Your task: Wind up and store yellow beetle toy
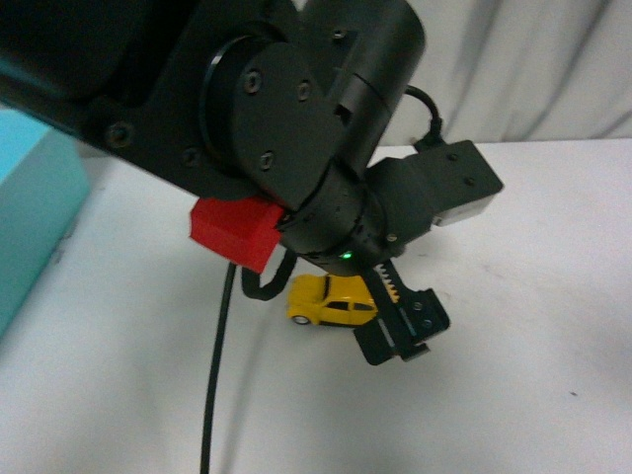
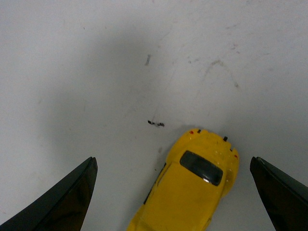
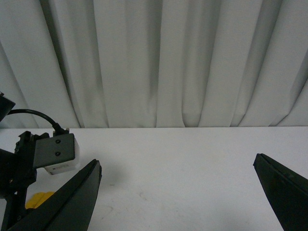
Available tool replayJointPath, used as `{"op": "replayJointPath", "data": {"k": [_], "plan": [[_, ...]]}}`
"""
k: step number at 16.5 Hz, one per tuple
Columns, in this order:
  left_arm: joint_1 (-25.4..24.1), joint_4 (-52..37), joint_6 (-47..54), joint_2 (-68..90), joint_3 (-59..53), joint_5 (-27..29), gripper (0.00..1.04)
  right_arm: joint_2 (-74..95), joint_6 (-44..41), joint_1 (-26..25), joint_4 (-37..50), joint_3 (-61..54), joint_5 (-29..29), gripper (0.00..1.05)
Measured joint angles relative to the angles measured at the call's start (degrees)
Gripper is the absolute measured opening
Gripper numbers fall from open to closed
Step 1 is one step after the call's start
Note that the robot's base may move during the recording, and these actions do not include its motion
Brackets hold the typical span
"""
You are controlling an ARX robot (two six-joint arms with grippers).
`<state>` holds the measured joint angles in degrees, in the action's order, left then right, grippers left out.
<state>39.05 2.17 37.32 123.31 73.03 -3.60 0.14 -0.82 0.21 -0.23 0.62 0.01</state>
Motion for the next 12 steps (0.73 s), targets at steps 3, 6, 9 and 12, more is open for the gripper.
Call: {"op": "replayJointPath", "data": {"k": [3,6,9,12], "plan": [[-1.66,1.01,-2.27,-1.16,-3.34,-4.83,0.98,0.0,-0.02,0.0,0.0,0.0,0.0,0.98],[-2.91,0.74,-2.4,-1.22,-4.83,-5.18,0.98,0.0,0.0,-0.02,0.02,0.0,0.02,0.98],[-3.69,-0.96,-2.54,-1.03,-4.52,-3.8,0.98,0.0,0.0,-0.02,0.0,0.0,0.0,0.98],[-3.69,-1.36,-2.58,0.13,-3.61,-2.82,0.98,0.0,0.0,-0.02,0.02,0.0,0.0,0.98]]}}
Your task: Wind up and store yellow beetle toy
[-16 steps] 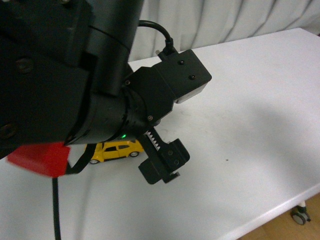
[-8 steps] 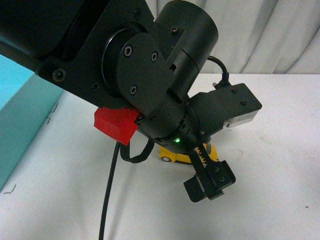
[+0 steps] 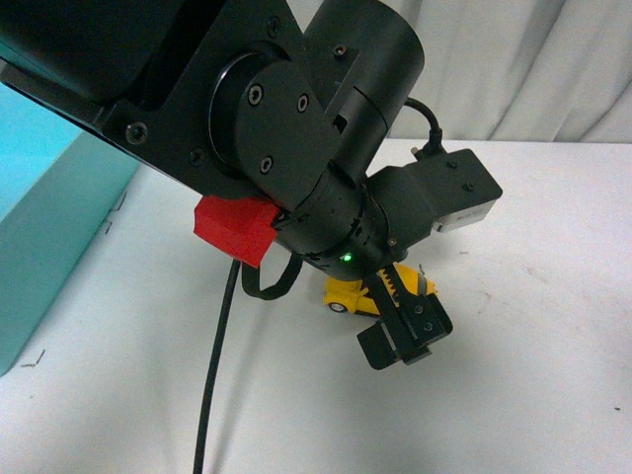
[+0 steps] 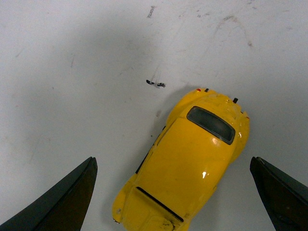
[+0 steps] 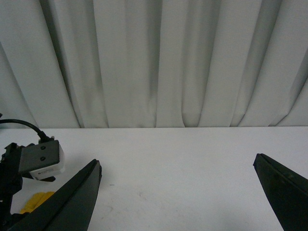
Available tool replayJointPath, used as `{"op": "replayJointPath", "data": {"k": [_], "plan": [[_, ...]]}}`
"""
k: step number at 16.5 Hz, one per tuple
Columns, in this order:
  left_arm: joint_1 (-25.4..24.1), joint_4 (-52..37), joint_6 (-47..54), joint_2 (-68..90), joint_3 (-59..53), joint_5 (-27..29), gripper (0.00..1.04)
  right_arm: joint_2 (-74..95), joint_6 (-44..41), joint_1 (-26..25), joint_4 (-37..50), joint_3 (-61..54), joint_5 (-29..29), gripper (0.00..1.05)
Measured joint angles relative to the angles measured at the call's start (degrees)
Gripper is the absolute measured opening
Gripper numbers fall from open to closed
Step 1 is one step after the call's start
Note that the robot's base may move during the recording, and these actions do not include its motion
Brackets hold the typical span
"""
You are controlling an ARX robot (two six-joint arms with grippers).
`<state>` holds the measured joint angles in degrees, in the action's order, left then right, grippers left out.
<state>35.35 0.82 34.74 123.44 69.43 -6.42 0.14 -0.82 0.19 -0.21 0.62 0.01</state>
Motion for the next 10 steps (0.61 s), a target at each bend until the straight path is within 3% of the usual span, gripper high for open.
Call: {"op": "replayJointPath", "data": {"k": [2,3,5,6,7,10], "plan": [[-0.26,0.0,0.28,2.23,0.96,0.83,0.97,0.0,-0.02,0.0,-0.02,0.0,0.0,0.98],[-0.26,-0.07,0.5,2.64,1.18,1.16,0.91,0.0,0.0,0.0,-0.02,0.0,0.0,0.98],[-0.33,-0.24,1.4,3.48,1.27,1.51,0.73,0.0,-0.02,0.02,-0.02,0.0,0.0,0.98],[-0.5,-0.15,1.79,3.8,1.97,2.08,0.51,0.0,-0.02,0.0,-0.02,0.0,0.0,0.98],[-0.63,-0.2,1.66,3.76,2.21,1.49,0.44,0.0,0.0,0.0,-0.02,0.0,0.0,0.98],[-1.33,1.25,0.81,3.34,2.47,0.94,0.41,0.0,0.0,0.0,0.0,0.0,0.0,0.98]]}}
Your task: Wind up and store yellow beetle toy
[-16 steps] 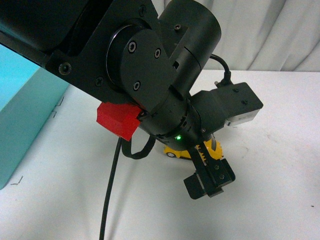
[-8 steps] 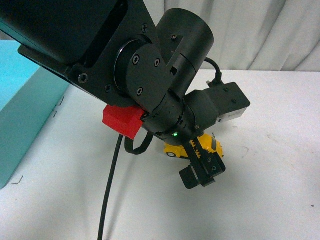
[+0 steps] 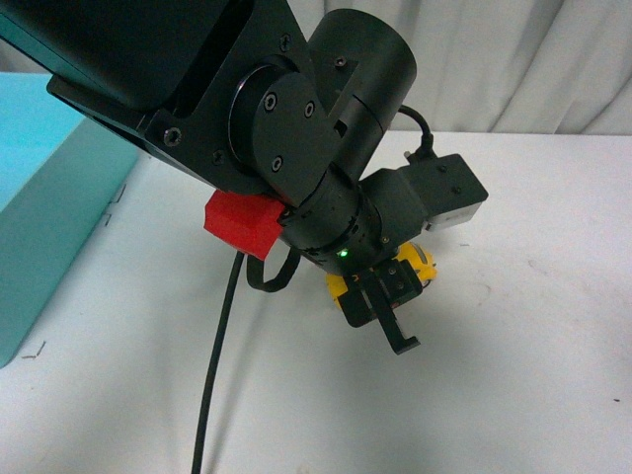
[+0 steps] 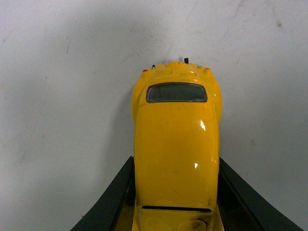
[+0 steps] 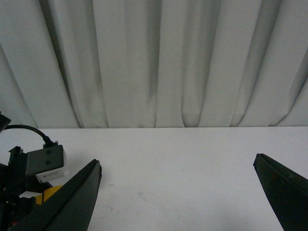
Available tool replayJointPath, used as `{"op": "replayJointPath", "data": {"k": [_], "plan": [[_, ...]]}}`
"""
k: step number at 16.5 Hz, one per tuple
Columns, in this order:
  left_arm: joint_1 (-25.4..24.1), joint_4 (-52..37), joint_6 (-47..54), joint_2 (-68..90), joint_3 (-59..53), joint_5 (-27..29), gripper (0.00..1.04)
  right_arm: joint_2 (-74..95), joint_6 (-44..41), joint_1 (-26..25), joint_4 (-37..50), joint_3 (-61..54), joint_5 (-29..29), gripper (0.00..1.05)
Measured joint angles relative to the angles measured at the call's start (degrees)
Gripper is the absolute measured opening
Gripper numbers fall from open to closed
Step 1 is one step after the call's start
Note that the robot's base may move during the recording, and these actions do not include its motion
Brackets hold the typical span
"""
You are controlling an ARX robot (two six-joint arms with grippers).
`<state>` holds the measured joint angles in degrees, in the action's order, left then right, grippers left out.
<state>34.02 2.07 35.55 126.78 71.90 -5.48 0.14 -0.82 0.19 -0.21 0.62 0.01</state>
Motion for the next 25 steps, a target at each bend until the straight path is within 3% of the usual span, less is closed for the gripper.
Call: {"op": "replayJointPath", "data": {"k": [5,6,7,10,17,25], "plan": [[-3.65,2.19,-5.55,-3.02,0.0,-3.1,0.41,0.0,-0.02,0.02,-0.02,0.0,0.0,0.98],[-7.04,2.49,-10.21,-8.66,0.35,-5.46,0.41,0.0,0.0,0.0,-0.02,0.0,0.0,0.98],[-13.53,2.4,-16.28,-15.19,2.12,-7.39,0.41,0.0,0.0,0.0,-0.02,0.0,0.0,0.98],[-25.75,2.45,-21.07,-20.26,2.01,-7.26,0.41,0.0,0.0,0.0,0.0,0.0,0.0,0.98],[-45.11,-1.11,-20.83,-20.68,-2.12,-7.69,0.41,0.0,-0.02,0.0,0.0,0.0,0.0,0.98],[-50.31,-4.13,-17.94,-16.09,-4.17,-5.86,0.41,0.0,0.0,0.0,-0.02,0.0,0.0,0.98]]}}
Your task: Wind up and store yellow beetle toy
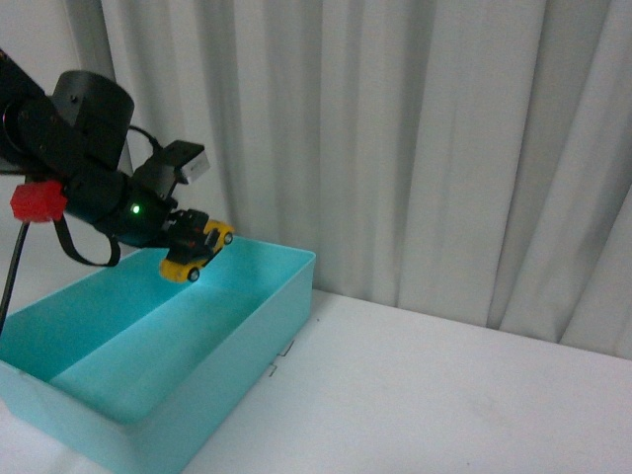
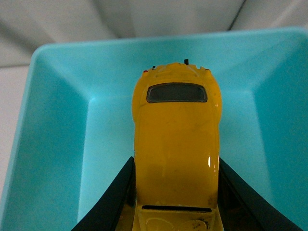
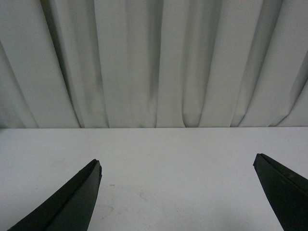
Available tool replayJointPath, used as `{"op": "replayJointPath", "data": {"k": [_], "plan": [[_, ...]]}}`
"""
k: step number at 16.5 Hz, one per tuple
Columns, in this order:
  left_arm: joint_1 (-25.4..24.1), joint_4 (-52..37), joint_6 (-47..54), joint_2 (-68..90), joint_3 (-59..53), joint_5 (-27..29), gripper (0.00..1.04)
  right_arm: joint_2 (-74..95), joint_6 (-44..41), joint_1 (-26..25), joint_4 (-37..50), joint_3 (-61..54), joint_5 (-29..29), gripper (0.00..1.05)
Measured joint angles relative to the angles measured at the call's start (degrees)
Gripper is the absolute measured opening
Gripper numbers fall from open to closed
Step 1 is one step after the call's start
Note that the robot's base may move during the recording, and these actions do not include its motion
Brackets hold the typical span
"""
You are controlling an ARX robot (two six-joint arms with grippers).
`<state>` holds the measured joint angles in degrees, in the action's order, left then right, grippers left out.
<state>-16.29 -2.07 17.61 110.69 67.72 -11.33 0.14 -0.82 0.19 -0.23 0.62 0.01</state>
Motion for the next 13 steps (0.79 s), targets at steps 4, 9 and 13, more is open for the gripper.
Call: {"op": "replayJointPath", "data": {"k": [4,9,13], "plan": [[-2.45,-3.26,1.97,3.58,-0.5,1.99,0.41,0.0,0.0,0.0,0.02,0.0,0.0,0.98],[-3.43,-5.84,2.89,9.88,-0.42,4.11,0.41,0.0,-0.02,0.0,0.02,0.0,0.0,0.98],[-3.54,-6.43,4.39,12.7,0.44,4.92,0.42,0.0,0.0,0.02,0.02,0.0,0.0,0.98]]}}
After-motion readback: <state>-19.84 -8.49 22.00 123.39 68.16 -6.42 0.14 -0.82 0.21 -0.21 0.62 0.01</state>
